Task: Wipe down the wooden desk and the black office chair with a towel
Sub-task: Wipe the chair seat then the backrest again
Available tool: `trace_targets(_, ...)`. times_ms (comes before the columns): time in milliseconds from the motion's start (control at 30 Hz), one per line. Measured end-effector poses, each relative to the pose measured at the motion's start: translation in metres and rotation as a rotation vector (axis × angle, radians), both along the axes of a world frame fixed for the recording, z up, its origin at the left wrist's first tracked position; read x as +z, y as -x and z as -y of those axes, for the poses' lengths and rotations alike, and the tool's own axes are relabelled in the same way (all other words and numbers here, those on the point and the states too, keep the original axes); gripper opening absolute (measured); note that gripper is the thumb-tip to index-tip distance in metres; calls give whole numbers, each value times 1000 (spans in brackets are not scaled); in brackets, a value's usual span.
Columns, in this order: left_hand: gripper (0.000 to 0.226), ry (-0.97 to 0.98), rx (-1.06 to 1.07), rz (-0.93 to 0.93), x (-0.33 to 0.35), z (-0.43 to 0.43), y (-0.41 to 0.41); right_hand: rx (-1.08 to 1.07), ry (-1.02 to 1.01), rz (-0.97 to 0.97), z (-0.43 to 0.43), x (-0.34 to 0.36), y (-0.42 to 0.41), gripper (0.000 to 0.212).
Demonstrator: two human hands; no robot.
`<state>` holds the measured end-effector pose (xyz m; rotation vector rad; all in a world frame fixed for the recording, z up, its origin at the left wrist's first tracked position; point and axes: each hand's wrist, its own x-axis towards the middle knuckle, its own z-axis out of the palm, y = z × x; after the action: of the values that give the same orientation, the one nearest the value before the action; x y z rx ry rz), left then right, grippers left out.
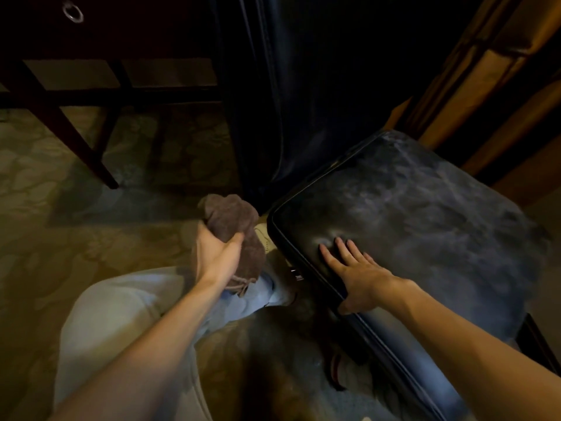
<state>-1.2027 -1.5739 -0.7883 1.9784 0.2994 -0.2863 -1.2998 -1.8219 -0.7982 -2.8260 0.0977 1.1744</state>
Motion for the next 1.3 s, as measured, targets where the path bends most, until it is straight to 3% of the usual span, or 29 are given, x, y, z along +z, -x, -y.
trace_targets(167, 33, 50, -198, -145, -19, 41, -21, -103, -89, -17, -3, -4, -19, 124)
trace_targets(233, 35, 107, -289, -207, -31, 57, -28, -170, -135, -17, -3, -5, -32, 111)
trace_targets(333, 40, 144, -318, -145, -41, 65, -43, -247, -193, -9, -2, -5, -52, 95)
trace_targets(533, 60, 130, -516, -54, -72, 63, -21, -310, -219, 18, 0, -10, -79, 97)
trace_targets(700, 44, 292, -597, -123, -79, 47, 31, -381, -280, 100, 1, -4, -91, 93)
trace_targets(800, 34, 226, -668, -204, -54, 22, 46, -404, -332, 190, 13, 4, -87, 88)
trace_targets(900, 34, 218, -533, -303, -41, 6, 15, -326, -259, 231, 21, 8, -78, 81)
trace_targets(1033, 40, 307, -232, -125, -29, 25, -62, -97, -56, 172, 15, -6, -65, 98)
trace_targets(1133, 50, 248, -324, -53, -22, 54, -108, -66, -37, 114, 18, -3, -73, 108)
trace_targets(1300, 61, 146, -485, -199, -38, 92, -110, -105, -114, 101, 20, -9, -74, 106)
